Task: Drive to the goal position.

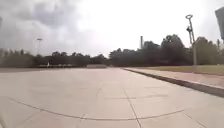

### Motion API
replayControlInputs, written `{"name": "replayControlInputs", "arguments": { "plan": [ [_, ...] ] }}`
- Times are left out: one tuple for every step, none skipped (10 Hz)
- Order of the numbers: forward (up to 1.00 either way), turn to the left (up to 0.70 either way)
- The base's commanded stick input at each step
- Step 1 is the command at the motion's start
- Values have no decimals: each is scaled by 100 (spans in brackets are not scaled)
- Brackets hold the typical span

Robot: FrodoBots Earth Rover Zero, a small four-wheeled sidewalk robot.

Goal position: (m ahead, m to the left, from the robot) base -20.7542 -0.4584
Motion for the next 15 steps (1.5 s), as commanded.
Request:
{"name": "replayControlInputs", "arguments": {
  "plan": [
    [100, 0],
    [100, 0],
    [100, 0],
    [100, 0],
    [100, 0],
    [100, 0],
    [100, 0],
    [100, 0],
    [100, 0],
    [100, 0],
    [100, 0],
    [100, 0],
    [100, 0],
    [100, 0],
    [100, 0]
  ]
}}
